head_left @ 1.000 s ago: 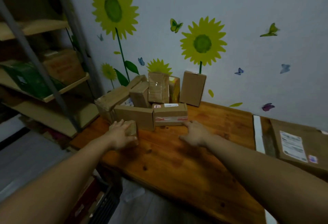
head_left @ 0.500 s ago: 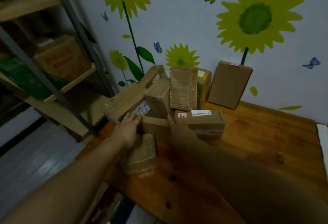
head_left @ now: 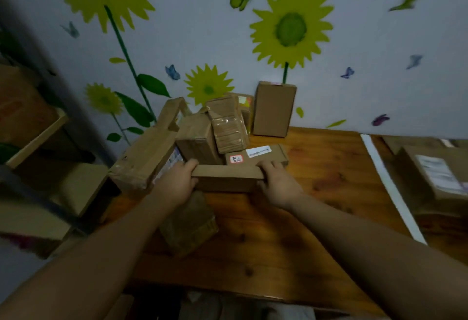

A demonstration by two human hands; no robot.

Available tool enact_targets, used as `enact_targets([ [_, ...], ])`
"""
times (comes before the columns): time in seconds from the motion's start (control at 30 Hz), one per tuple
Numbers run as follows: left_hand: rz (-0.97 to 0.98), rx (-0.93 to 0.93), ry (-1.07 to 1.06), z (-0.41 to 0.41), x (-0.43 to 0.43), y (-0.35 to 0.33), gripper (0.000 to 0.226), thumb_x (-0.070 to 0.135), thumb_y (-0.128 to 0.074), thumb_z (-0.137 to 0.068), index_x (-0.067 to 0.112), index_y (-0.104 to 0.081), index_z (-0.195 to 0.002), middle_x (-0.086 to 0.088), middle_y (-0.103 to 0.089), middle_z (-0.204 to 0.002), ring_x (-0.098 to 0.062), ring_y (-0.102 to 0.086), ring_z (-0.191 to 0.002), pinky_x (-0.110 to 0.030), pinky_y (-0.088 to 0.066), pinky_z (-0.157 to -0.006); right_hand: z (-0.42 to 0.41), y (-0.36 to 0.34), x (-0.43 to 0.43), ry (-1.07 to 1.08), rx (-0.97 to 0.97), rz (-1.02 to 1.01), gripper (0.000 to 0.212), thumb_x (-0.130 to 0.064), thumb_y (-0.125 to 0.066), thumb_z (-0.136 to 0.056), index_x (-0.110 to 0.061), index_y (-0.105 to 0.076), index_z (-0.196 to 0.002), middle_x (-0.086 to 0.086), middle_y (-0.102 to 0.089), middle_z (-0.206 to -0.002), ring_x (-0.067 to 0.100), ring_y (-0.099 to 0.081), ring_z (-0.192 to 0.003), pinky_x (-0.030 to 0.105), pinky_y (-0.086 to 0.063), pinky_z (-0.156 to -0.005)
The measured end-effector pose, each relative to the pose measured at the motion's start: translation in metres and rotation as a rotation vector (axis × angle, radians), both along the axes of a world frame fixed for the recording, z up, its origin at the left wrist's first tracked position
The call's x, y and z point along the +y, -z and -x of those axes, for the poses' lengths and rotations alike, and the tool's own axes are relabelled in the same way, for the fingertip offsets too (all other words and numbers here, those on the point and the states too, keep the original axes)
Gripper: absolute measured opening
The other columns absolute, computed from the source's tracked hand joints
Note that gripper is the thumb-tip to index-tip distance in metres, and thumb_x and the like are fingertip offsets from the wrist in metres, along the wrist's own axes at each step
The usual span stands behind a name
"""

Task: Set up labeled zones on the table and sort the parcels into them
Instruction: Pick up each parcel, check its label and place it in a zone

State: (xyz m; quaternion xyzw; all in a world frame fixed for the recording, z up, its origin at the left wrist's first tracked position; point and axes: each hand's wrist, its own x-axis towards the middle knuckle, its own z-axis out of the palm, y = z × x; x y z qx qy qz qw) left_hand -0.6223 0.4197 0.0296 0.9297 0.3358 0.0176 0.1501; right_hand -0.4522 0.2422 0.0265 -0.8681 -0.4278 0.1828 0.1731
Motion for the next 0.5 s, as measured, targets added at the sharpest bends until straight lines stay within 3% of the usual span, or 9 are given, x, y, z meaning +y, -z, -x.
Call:
enact_targets([
  [0.17, 0.265, -0.127, 0.027, -0.011, -0.033, -0.015, 0.031, 0.028, -0.06, -0.089, 0.025, -0.052, -0.119, -0.002, -0.055, -0.114, -0.02, -0.054, -0.102, -0.032, -0.044, -0.083, 0.012, -0.02, -0.05, 0.184, 0.027, -0.018, 0.042, -0.022, -0.055, -0.095, -0.028, -0.041, -0.134, 0.007, -0.043, -0.135, 0.03, -0.052, -0.117, 0.041, -0.045, -0.098],
  [0.27, 0.542, -0.226, -0.096, -0.019, -0.062, -0.029, 0.028, 0.043, -0.049, -0.094, 0.02, -0.056, -0.109, -0.002, -0.058, -0.103, -0.02, -0.056, -0.096, -0.035, -0.046, -0.081, 0.015, -0.031, -0.083, 0.274, 0.101, -0.066, 0.041, -0.041, -0.06, -0.092, -0.024, -0.048, -0.128, 0.002, -0.045, -0.12, 0.024, -0.051, -0.11, 0.035, -0.044, -0.094],
  [0.37, 0.57, -0.289, -0.187, -0.028, -0.092, -0.039, 0.023, 0.033, -0.045, -0.098, 0.013, -0.055, -0.101, -0.01, -0.058, -0.1, -0.017, -0.053, -0.078, -0.03, -0.044, -0.065, 0.017, -0.038, -0.11, 0.396, 0.177, -0.178, 0.037, -0.052, -0.052, -0.093, -0.02, -0.056, -0.113, 0.002, -0.052, -0.117, 0.019, -0.051, -0.103, 0.031, -0.043, -0.084],
  [0.43, 0.619, -0.319, -0.262, -0.031, -0.111, -0.044, 0.022, 0.025, -0.055, -0.093, 0.011, -0.049, -0.11, -0.008, -0.055, -0.103, -0.014, -0.05, -0.078, -0.026, -0.038, -0.061, 0.015, -0.041, -0.127, 0.458, 0.202, -0.274, 0.023, -0.039, -0.058, -0.094, -0.019, -0.056, -0.106, 0.001, -0.058, -0.114, 0.015, -0.054, -0.097, 0.022, -0.044, -0.07],
  [0.5, 0.732, -0.361, -0.288, -0.033, -0.128, -0.047, 0.048, 0.017, -0.066, -0.085, 0.012, -0.039, -0.126, -0.009, -0.054, -0.117, -0.018, -0.051, -0.093, -0.028, -0.04, -0.073, 0.014, -0.045, -0.146, 0.481, 0.272, -0.348, 0.022, -0.02, -0.067, -0.09, -0.022, -0.052, -0.106, -0.005, -0.058, -0.11, 0.009, -0.054, -0.095, 0.015, -0.046, -0.064],
])
